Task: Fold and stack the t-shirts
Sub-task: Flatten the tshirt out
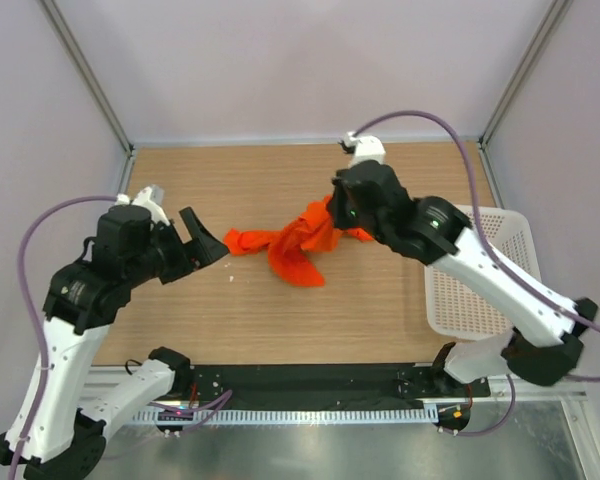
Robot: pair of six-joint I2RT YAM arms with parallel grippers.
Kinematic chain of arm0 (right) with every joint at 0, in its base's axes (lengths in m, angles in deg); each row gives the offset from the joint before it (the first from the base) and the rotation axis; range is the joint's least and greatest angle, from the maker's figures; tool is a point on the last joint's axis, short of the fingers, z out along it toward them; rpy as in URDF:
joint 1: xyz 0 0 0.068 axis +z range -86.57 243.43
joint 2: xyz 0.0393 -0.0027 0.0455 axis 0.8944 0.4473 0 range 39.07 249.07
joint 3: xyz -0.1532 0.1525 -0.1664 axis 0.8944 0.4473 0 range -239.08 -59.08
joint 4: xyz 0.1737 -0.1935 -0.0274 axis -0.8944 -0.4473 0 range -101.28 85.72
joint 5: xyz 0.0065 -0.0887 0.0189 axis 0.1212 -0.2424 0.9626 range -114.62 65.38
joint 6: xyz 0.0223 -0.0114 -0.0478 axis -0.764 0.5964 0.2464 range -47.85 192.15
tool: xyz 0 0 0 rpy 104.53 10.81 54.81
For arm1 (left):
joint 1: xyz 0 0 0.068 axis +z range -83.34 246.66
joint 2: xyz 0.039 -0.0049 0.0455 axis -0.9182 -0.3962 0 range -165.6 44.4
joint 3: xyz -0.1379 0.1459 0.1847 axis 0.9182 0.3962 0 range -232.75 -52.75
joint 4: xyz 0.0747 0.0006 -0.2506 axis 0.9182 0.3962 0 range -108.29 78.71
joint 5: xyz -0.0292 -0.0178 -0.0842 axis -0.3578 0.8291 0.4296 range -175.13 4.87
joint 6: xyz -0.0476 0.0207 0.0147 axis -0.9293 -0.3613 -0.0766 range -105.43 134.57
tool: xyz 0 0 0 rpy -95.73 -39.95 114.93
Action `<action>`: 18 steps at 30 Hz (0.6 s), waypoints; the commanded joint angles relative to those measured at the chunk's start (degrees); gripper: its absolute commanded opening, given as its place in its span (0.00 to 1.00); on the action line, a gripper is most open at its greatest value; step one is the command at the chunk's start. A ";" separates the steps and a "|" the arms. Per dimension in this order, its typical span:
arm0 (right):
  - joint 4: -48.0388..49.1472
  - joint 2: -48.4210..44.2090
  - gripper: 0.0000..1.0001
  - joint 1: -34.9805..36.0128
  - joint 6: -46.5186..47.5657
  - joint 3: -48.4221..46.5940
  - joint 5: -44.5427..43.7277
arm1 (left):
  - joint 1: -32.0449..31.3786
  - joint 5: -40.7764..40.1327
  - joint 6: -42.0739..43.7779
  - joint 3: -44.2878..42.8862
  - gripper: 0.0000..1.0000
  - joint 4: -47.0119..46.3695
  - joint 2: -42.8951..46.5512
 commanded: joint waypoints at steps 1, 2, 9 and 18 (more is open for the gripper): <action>-3.46 -7.44 0.01 -0.61 -0.71 9.58 -0.79 | 0.09 10.63 -1.36 7.09 0.88 -7.74 -3.30; -4.34 -9.46 0.01 -0.61 -1.23 12.38 -1.59 | -0.09 12.57 -3.37 9.90 0.88 -9.58 -3.74; -15.66 -22.30 0.01 -0.70 -4.92 16.80 -8.79 | -6.41 9.59 -6.90 23.89 1.00 -20.04 -12.34; -21.92 -25.65 0.01 -0.70 -8.79 18.30 -11.96 | -28.79 -4.33 -5.33 19.68 0.87 -26.03 -28.34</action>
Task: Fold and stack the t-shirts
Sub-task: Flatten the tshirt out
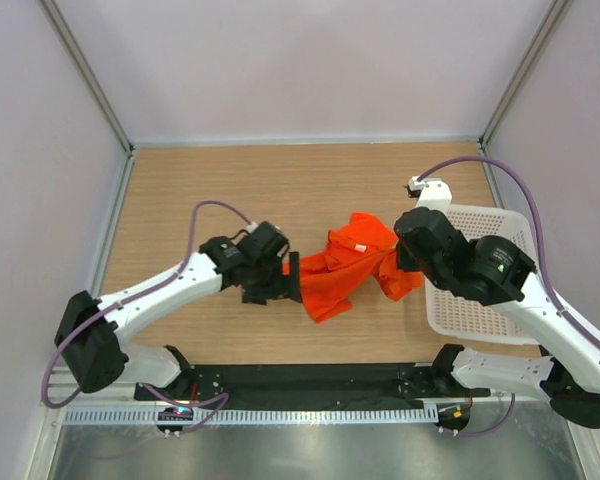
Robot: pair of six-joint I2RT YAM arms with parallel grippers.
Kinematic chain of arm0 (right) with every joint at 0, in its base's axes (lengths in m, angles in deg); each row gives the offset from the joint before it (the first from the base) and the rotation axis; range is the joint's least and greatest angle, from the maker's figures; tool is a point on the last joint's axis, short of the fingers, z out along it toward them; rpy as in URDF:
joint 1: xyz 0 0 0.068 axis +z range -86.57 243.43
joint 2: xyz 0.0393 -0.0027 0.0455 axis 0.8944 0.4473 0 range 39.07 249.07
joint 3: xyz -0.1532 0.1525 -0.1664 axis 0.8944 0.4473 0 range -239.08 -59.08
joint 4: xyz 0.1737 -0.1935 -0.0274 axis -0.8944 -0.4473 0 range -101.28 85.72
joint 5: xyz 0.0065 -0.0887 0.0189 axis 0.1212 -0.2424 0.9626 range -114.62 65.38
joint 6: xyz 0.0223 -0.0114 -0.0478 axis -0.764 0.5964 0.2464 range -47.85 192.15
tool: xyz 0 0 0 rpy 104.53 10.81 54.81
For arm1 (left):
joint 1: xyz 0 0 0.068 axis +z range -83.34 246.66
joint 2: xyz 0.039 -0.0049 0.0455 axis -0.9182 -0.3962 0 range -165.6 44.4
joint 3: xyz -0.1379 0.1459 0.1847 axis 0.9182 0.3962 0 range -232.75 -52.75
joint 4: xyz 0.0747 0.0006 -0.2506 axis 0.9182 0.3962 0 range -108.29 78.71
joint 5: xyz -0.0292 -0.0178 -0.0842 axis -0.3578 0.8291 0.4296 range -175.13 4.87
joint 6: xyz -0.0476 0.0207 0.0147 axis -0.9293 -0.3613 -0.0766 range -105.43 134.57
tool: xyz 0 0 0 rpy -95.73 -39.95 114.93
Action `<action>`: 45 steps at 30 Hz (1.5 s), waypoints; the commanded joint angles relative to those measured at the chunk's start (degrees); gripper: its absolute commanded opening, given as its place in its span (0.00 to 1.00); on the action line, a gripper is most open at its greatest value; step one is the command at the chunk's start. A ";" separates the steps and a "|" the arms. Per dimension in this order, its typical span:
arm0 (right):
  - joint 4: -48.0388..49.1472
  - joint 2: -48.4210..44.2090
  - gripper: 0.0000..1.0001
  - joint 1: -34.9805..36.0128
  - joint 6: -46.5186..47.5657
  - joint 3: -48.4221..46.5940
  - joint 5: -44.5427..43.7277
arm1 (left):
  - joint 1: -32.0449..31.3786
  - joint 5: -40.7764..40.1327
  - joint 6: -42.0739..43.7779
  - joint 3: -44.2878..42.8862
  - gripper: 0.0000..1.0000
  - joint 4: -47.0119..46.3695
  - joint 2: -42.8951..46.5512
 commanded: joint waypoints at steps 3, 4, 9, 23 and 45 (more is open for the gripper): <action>-3.20 -0.49 0.01 -0.09 -3.33 -1.97 -2.76 | -14.05 -16.36 1.45 -5.55 0.95 -5.86 -8.02; -3.37 -0.40 0.01 -0.18 -3.33 -2.58 -2.67 | -17.46 -17.44 1.54 -5.99 0.94 -6.21 -9.43; -3.02 0.21 0.01 -0.09 -4.47 -3.55 -0.92 | -23.90 -19.74 0.14 -8.36 0.80 -10.43 -19.00; -6.89 -3.04 0.01 -0.09 -4.74 -4.08 -0.65 | -24.88 -25.88 -2.24 -11.35 0.58 -13.77 -29.91; -5.31 -0.14 0.01 -0.09 0.52 -6.97 -3.63 | -24.26 -39.86 -1.36 -13.99 0.00 -0.17 -17.46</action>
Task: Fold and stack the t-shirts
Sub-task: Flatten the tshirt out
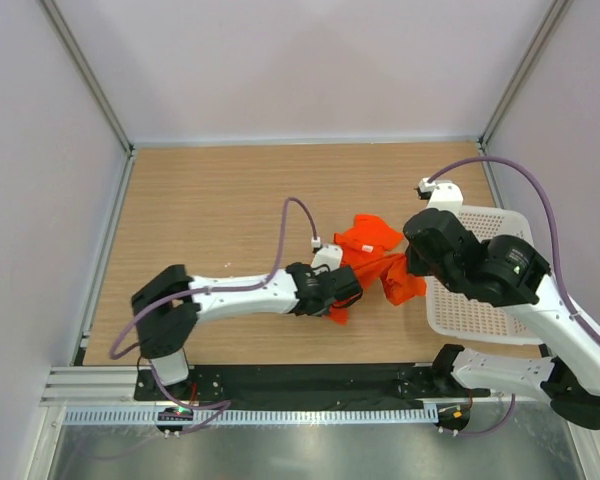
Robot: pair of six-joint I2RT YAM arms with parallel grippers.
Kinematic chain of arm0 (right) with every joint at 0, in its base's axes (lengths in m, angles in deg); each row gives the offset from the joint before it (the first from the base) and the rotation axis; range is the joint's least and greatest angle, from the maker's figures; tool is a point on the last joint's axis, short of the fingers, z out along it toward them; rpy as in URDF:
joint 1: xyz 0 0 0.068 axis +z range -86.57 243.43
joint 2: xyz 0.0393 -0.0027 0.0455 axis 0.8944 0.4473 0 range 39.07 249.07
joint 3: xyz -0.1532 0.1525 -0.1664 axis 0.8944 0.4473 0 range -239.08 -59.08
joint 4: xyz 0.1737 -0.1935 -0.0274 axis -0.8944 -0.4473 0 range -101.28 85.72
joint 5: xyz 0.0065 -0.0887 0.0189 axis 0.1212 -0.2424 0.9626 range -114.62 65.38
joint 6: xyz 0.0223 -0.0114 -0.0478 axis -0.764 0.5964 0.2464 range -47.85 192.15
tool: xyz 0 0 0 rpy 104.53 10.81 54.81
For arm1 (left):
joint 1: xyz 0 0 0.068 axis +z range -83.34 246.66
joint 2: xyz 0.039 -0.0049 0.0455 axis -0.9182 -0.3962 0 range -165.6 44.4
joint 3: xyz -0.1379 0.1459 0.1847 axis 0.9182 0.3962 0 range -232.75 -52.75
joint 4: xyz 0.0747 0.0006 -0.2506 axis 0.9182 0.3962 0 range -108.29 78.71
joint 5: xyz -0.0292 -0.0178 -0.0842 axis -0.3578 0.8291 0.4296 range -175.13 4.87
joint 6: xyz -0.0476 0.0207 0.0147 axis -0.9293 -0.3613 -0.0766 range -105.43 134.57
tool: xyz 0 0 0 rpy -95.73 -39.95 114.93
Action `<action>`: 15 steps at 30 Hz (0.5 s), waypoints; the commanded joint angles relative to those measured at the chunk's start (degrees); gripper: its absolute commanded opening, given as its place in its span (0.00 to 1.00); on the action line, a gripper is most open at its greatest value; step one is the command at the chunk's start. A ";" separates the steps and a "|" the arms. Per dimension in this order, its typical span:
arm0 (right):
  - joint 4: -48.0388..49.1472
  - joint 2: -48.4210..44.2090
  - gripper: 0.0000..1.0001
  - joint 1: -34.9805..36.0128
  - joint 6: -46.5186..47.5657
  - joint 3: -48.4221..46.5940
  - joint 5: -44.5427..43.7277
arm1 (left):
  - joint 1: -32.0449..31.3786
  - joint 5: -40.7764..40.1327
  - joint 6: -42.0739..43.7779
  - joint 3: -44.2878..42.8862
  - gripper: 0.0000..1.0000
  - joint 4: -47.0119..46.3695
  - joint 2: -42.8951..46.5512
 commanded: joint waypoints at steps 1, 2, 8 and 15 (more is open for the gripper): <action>3.47 2.89 0.01 -0.04 4.51 -4.73 -7.99 | 0.68 -7.47 0.13 -1.90 0.00 9.80 14.34; 3.65 3.87 0.01 -0.04 5.48 -7.52 -9.60 | 0.68 -9.39 0.30 -2.52 0.00 11.75 16.48; 12.08 10.01 0.01 -1.01 15.84 -16.33 -16.99 | 3.48 -16.34 1.10 -11.46 0.00 26.76 28.35; 30.97 18.18 0.01 -12.06 25.53 -20.55 -6.67 | 20.25 -16.97 15.13 -20.52 0.00 24.81 31.35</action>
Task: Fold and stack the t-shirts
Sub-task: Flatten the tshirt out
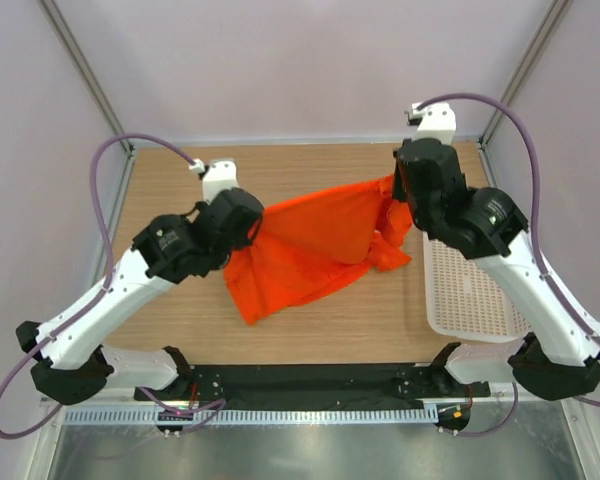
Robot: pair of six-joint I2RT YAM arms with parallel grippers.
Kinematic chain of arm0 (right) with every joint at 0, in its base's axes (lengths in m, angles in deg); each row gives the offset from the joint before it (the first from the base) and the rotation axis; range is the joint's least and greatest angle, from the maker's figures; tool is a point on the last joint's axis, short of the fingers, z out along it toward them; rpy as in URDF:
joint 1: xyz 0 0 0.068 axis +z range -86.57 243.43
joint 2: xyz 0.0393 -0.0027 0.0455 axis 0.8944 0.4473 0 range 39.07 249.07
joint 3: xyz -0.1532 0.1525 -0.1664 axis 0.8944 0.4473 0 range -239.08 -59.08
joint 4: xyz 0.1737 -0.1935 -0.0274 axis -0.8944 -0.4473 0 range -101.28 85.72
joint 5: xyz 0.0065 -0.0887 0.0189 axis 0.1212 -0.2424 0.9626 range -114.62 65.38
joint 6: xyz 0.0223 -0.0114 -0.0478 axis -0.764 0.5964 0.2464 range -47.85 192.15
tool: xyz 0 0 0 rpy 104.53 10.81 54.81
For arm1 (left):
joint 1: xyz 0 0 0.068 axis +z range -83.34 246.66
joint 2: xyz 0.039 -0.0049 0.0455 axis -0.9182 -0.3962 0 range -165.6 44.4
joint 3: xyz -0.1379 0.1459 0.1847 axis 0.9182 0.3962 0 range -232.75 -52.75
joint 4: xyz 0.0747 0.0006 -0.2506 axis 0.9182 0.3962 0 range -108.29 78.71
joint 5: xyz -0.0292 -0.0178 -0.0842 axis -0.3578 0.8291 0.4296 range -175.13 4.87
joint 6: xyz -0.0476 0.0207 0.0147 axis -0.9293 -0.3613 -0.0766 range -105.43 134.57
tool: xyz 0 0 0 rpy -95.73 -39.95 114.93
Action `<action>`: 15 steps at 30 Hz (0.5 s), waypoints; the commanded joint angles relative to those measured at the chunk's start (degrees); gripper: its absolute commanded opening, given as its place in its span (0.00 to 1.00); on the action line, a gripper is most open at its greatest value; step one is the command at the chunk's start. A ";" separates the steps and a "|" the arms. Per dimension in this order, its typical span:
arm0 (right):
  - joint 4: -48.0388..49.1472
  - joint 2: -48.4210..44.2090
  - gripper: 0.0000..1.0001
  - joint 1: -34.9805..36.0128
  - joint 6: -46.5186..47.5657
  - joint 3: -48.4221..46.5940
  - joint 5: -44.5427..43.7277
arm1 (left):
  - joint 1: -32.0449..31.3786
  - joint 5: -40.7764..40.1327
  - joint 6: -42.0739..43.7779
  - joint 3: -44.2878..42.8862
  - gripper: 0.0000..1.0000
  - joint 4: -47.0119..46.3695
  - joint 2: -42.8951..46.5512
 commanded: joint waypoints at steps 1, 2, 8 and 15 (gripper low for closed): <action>15.07 5.23 0.01 -7.94 5.77 -3.83 6.87 | 9.16 -1.56 10.63 -4.14 0.00 -1.69 -0.52; 15.79 6.99 0.01 -12.06 5.16 -6.54 9.33 | 14.06 -1.29 15.87 -5.02 0.00 -3.70 -0.95; 20.63 24.83 0.01 -16.67 9.09 -21.74 17.79 | 29.82 6.08 28.73 -19.24 0.00 -14.79 -11.58; 20.72 28.90 0.01 -16.67 9.63 -26.54 25.96 | 34.32 12.85 31.05 -36.67 0.00 -14.19 -23.19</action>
